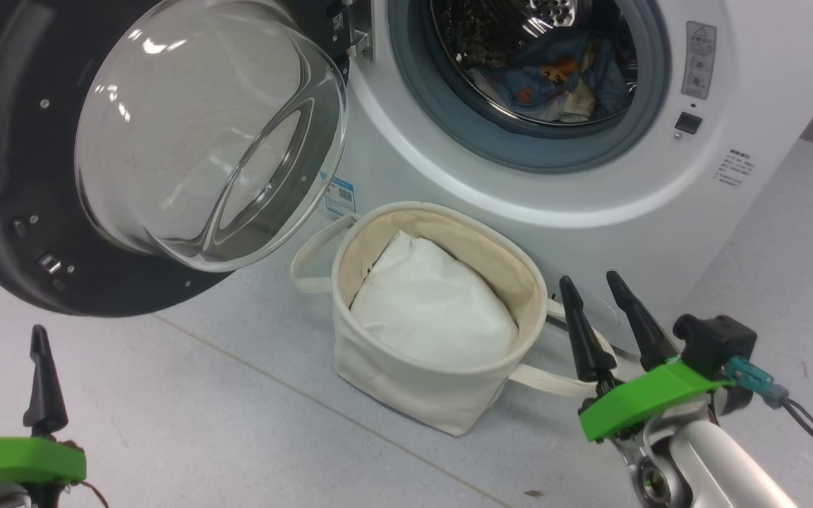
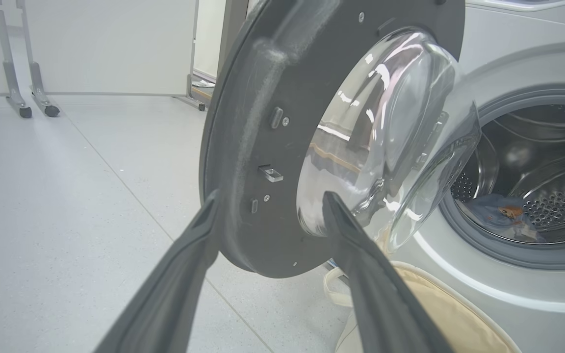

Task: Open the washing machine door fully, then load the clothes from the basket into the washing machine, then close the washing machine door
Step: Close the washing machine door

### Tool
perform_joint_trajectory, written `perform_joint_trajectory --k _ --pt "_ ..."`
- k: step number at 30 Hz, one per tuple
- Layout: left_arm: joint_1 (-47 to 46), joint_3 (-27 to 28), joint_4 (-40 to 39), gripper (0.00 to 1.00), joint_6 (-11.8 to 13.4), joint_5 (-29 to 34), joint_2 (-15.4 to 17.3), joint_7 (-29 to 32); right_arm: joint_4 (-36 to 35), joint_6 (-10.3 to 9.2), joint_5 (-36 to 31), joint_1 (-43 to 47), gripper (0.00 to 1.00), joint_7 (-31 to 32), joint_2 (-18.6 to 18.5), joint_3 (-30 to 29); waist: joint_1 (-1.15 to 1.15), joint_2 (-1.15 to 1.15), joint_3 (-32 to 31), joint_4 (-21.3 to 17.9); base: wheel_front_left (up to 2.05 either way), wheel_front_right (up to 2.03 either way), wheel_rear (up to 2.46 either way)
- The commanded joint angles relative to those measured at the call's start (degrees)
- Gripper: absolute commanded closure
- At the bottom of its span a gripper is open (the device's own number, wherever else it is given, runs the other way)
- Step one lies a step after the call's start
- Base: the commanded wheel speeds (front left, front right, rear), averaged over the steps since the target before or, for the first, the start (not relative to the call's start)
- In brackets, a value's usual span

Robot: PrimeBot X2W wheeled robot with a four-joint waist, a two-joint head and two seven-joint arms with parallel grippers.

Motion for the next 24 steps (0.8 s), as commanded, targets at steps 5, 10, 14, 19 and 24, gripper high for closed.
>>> perform_joint_trajectory --k 5,10,14,19,24 --pt "0.28 4.26 -3.67 0.00 -0.35 1.15 0.78 -0.69 -0.54 0.03 1.12 -4.19 0.00 -0.71 -0.56 2.53 0.00 0.00 0.71 0.39 0.00 0.00 0.00" --pt "0.90 5.19 -4.58 0.00 -0.46 1.65 0.21 -0.69 0.01 0.03 1.57 -5.17 0.00 -0.71 -0.47 3.37 0.00 0.00 0.89 0.46 0.00 0.00 0.00" --pt "1.19 5.80 -5.09 0.00 -0.63 2.12 -0.29 -0.69 0.35 0.03 1.90 -5.59 0.00 -0.71 -0.44 3.71 0.00 0.00 0.84 0.41 0.00 0.00 0.00" --pt "1.20 6.08 -5.21 0.00 -0.93 2.72 -0.66 -0.69 0.53 0.03 2.05 -5.64 0.00 -0.71 -0.37 3.65 0.00 0.00 0.65 0.28 0.00 0.00 0.00" --pt "1.01 6.30 -5.20 0.00 -1.22 3.25 -0.66 -0.69 0.45 0.03 2.03 -5.32 0.00 -0.71 -0.14 3.37 0.00 0.00 0.42 0.14 0.00 0.00 0.00"
